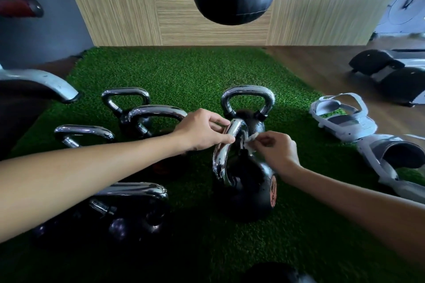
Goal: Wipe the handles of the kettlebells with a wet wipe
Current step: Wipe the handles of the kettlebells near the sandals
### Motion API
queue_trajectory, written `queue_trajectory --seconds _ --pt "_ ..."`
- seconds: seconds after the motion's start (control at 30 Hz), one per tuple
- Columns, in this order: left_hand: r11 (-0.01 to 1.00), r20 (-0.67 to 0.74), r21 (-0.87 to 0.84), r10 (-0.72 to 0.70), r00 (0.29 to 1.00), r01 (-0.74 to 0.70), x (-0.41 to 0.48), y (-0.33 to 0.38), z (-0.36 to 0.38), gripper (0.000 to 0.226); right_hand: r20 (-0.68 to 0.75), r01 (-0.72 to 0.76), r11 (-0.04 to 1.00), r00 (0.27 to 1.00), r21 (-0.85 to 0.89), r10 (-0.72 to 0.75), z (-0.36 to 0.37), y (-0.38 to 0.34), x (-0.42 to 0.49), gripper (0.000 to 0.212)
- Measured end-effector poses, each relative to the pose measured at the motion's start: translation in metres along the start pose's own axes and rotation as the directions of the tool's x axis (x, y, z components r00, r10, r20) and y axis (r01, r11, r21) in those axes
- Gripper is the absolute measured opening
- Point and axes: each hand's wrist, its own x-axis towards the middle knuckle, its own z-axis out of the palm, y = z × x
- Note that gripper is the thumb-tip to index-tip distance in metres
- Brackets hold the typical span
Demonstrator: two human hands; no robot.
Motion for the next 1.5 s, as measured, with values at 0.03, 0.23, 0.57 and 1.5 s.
queue_trajectory --seconds 0.03,0.23,0.57,1.5 --pt "0.999 -0.007 0.034 0.013 1.0 -0.013 0.0 0.008 0.003 0.055 -0.009 -0.018 1.0 1.0 0.013 0.018 -0.011 0.002 0.002 0.013" --pt "0.979 -0.005 0.174 0.108 0.994 -0.105 -0.011 0.063 0.034 0.056 -0.055 0.019 0.999 0.998 0.045 -0.016 -0.063 -0.002 0.021 0.015" --pt "0.992 -0.005 0.129 -0.001 1.0 0.001 -0.042 0.073 0.048 0.061 0.332 0.379 0.909 0.892 -0.173 -0.308 -0.076 -0.017 0.057 0.017" --pt "0.877 0.154 0.446 0.121 0.981 -0.178 -0.041 0.057 0.023 0.074 0.813 0.511 0.838 0.56 -0.191 -0.157 -0.115 -0.013 0.087 0.047"
